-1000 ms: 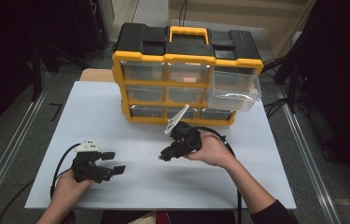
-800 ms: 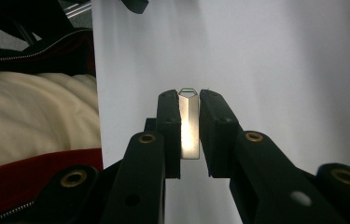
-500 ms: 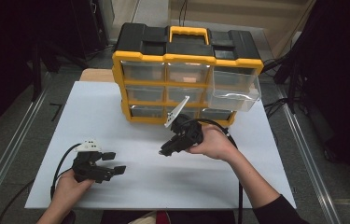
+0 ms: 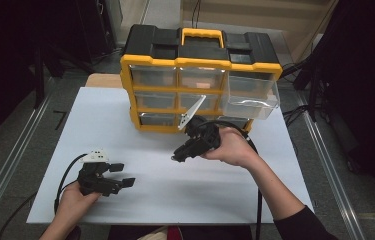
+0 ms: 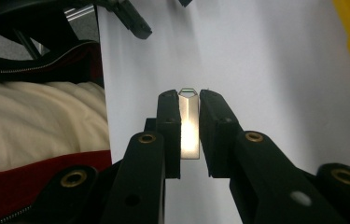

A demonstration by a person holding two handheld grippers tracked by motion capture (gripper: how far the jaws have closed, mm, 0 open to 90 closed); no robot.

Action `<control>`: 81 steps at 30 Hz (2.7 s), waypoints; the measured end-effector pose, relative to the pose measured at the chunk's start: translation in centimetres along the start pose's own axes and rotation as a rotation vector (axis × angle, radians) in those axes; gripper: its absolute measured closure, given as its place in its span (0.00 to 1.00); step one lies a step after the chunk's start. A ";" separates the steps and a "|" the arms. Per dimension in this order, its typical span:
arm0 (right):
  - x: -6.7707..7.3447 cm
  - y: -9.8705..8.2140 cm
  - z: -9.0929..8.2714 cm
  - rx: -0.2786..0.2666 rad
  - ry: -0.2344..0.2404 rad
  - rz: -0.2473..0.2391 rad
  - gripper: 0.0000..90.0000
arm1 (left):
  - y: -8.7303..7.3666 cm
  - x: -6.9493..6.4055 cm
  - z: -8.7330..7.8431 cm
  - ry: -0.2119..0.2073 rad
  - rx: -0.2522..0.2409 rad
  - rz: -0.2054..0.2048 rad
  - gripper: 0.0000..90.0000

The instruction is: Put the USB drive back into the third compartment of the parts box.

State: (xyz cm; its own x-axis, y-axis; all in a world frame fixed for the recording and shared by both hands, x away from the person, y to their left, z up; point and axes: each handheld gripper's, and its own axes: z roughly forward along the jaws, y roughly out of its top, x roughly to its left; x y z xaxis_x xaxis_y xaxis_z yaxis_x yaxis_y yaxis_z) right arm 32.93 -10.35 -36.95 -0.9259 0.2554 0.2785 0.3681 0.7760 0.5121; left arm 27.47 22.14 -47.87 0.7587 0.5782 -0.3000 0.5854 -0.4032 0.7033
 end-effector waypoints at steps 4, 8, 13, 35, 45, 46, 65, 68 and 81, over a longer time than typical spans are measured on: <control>0.4 0.7 -1.0 0.005 -0.009 -0.001 0.85 | 0.0 0.0 0.0 -0.004 -0.002 -0.003 0.27; 0.6 1.3 -2.0 -0.009 -0.012 0.002 0.85 | 0.0 0.0 0.0 -0.009 -0.004 -0.003 0.27; 0.7 1.8 -2.8 -0.011 -0.018 0.002 0.85 | 0.0 0.0 0.0 -0.010 -0.005 -0.002 0.27; 0.9 3.6 -6.7 -0.045 -0.042 0.033 0.85 | 0.0 0.0 0.1 -0.008 -0.004 -0.003 0.27; 1.1 4.3 -9.4 -0.061 -0.063 0.026 0.85 | 0.0 0.0 0.0 -0.014 -0.008 -0.007 0.27; 1.1 4.4 -9.8 -0.065 -0.066 0.017 0.85 | 0.0 0.0 0.0 -0.011 -0.006 -0.007 0.27; 0.5 4.8 -15.8 -0.095 -0.131 0.024 0.85 | 0.0 0.0 0.0 -0.009 -0.002 -0.003 0.27; 0.6 4.7 -16.6 -0.087 -0.136 0.022 0.85 | 0.0 0.0 0.0 -0.009 -0.004 -0.005 0.27; -0.4 3.2 -20.2 -0.120 -0.190 0.059 0.85 | 0.0 0.1 -0.1 -0.020 -0.006 -0.007 0.27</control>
State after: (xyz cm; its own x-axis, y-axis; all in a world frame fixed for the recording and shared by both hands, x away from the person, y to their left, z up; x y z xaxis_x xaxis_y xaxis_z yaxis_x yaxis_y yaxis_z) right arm 36.24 -19.61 -19.01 -0.8978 0.4110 0.1581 0.4187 0.6857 0.5954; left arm 27.51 22.23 -47.84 0.7604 0.5666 -0.3174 0.5886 -0.3948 0.7054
